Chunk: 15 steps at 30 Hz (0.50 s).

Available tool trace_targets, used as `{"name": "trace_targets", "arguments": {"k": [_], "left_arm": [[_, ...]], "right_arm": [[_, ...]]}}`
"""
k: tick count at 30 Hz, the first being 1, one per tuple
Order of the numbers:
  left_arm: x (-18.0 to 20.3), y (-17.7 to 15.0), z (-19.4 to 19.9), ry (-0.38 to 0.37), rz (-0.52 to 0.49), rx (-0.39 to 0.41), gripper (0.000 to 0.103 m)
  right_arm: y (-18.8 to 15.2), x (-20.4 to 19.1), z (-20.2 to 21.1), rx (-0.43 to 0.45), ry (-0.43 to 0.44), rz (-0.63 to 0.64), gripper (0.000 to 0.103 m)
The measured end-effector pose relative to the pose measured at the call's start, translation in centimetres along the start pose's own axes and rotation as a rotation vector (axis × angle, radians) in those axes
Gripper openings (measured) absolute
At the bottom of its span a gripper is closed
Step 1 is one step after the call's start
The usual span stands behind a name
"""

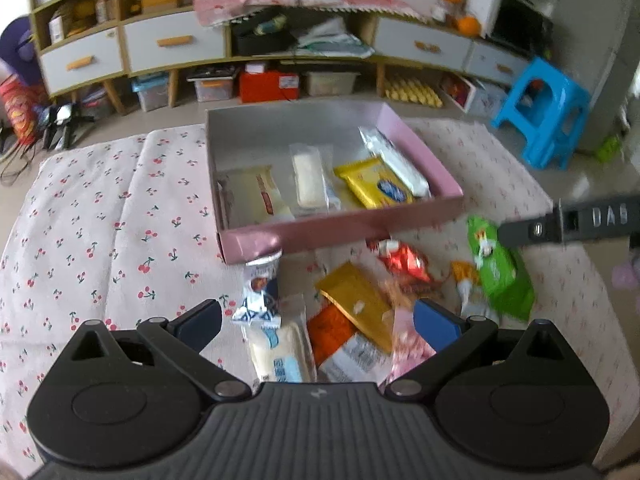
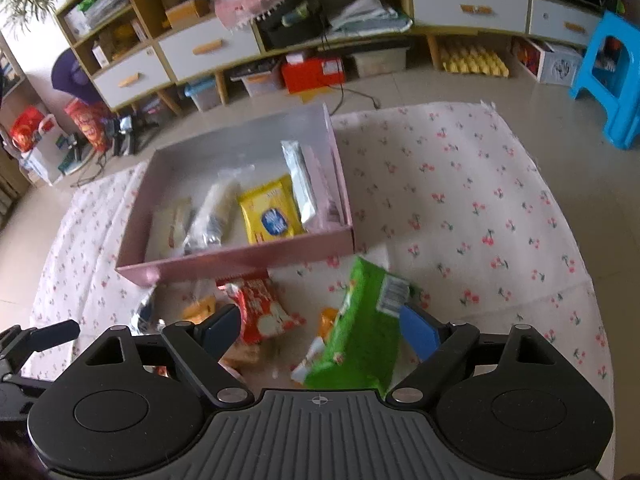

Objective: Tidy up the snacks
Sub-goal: 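Move both open tools back over the remaining snacks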

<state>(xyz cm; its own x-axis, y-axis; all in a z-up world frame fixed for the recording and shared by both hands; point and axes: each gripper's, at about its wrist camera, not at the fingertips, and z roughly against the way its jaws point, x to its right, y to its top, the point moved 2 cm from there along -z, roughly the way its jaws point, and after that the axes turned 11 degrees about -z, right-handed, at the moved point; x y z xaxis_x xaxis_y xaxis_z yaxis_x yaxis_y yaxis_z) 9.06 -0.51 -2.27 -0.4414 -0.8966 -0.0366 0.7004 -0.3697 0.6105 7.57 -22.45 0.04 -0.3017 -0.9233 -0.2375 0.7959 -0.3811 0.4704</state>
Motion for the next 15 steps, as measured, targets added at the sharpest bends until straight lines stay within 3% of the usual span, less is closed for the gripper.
{"name": "trace_targets", "arguments": {"k": [5, 9, 15], "left_arm": [[0.6, -1.0, 0.0, 0.004, -0.044, -0.016, 0.102], [1.8, -1.5, 0.1, -0.012, -0.076, -0.011, 0.102], [4.4, -2.0, 0.1, -0.07, -0.143, -0.019, 0.097]], "right_arm": [[-0.2, 0.8, -0.1, -0.006, -0.003, 0.005, 0.089], [-0.4, 2.0, -1.0, -0.059, 0.003, -0.041, 0.089], [-1.1, 3.3, -2.3, -0.092, -0.051, -0.048, 0.089]]}}
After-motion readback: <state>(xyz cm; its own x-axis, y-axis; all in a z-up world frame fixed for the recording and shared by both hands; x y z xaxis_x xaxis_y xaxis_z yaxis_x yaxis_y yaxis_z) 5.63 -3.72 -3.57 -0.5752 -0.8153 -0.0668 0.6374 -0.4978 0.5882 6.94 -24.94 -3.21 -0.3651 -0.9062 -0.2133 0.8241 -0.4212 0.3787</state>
